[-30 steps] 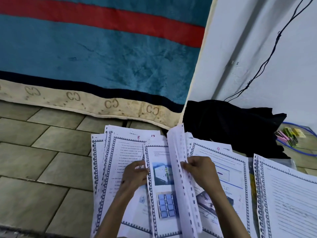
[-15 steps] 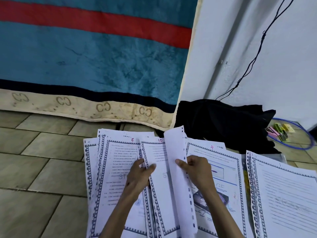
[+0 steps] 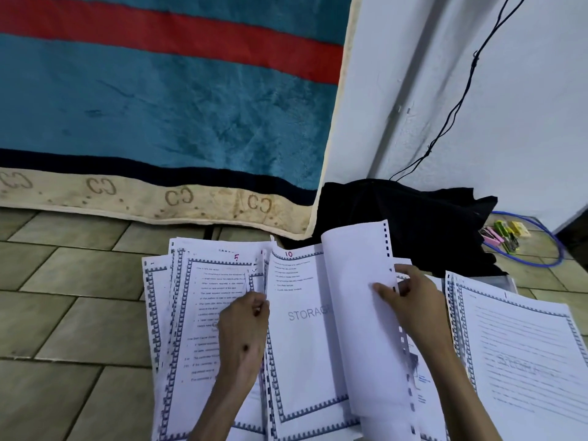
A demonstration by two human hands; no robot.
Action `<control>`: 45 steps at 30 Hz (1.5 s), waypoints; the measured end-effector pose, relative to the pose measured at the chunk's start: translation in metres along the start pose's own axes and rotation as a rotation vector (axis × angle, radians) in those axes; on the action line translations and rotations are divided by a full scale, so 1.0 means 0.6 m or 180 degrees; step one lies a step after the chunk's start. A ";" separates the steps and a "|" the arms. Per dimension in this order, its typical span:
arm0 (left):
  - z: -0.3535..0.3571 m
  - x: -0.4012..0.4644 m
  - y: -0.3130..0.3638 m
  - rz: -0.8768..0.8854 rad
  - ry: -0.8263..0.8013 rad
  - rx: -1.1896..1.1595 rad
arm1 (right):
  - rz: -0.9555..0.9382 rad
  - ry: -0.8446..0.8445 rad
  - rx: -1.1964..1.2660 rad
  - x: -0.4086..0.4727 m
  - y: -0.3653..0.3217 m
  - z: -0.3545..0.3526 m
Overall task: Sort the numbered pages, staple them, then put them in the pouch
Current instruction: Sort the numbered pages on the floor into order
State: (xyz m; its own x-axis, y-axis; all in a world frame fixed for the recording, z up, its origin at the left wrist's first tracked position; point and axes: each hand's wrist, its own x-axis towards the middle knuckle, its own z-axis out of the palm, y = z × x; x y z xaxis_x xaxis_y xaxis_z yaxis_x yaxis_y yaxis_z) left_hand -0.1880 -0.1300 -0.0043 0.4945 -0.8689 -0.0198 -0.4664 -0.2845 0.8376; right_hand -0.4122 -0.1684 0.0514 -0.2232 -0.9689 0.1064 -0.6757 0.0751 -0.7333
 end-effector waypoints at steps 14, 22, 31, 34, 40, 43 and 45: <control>0.047 -0.061 0.096 -0.0475 -0.1591 -0.2457 | -0.0200 -0.0536 0.0581 -0.012 -0.023 0.034; 0.027 -0.030 0.030 -0.0253 -0.0749 -0.0525 | -0.0370 -0.0482 -0.0384 -0.015 -0.020 0.046; 0.013 -0.009 -0.009 -0.0553 -0.0931 0.0163 | -0.0612 -0.0619 -0.0505 -0.028 -0.043 0.073; 0.013 -0.003 -0.020 -0.0634 -0.0867 0.0051 | -0.0699 -0.0723 -0.0560 -0.030 -0.048 0.080; 0.003 0.006 -0.022 -0.0515 -0.0702 0.0074 | -0.0769 -0.0868 -0.0419 -0.039 -0.049 0.087; 0.001 0.013 -0.012 -0.0720 -0.0662 -0.0366 | -0.0769 -0.1125 0.0322 -0.055 -0.054 0.087; 0.003 0.020 -0.019 -0.1103 -0.0634 -0.0972 | -0.0697 -0.1129 0.0778 -0.069 -0.051 0.096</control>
State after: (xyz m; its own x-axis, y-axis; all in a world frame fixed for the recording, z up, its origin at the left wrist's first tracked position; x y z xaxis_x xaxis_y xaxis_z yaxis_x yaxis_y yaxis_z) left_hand -0.1778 -0.1380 -0.0150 0.4189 -0.8132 -0.4039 -0.0490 -0.4644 0.8843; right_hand -0.3419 -0.1440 0.0308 0.1880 -0.9796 0.0717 -0.4857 -0.1561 -0.8601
